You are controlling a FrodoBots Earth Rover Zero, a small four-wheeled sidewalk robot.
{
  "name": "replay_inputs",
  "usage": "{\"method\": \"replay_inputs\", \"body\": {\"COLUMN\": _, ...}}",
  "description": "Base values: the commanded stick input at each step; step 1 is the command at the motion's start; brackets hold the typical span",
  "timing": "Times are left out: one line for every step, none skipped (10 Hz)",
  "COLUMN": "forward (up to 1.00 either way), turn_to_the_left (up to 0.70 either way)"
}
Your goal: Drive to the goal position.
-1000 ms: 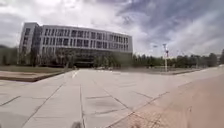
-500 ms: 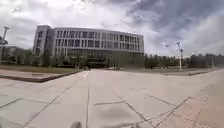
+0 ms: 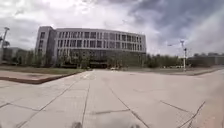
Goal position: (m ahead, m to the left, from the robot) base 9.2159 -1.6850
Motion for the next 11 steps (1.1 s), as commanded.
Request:
{"method": "replay_inputs", "body": {"forward": 0.7, "turn_to_the_left": 0.0}}
{"method": "replay_inputs", "body": {"forward": 0.7, "turn_to_the_left": 0.0}}
{"method": "replay_inputs", "body": {"forward": 0.7, "turn_to_the_left": 0.0}}
{"method": "replay_inputs", "body": {"forward": 0.7, "turn_to_the_left": 0.0}}
{"method": "replay_inputs", "body": {"forward": 0.7, "turn_to_the_left": 0.0}}
{"method": "replay_inputs", "body": {"forward": 0.7, "turn_to_the_left": 0.0}}
{"method": "replay_inputs", "body": {"forward": 0.7, "turn_to_the_left": 0.0}}
{"method": "replay_inputs", "body": {"forward": 0.7, "turn_to_the_left": 0.0}}
{"method": "replay_inputs", "body": {"forward": 0.7, "turn_to_the_left": 0.0}}
{"method": "replay_inputs", "body": {"forward": 0.7, "turn_to_the_left": 0.0}}
{"method": "replay_inputs", "body": {"forward": 0.7, "turn_to_the_left": 0.0}}
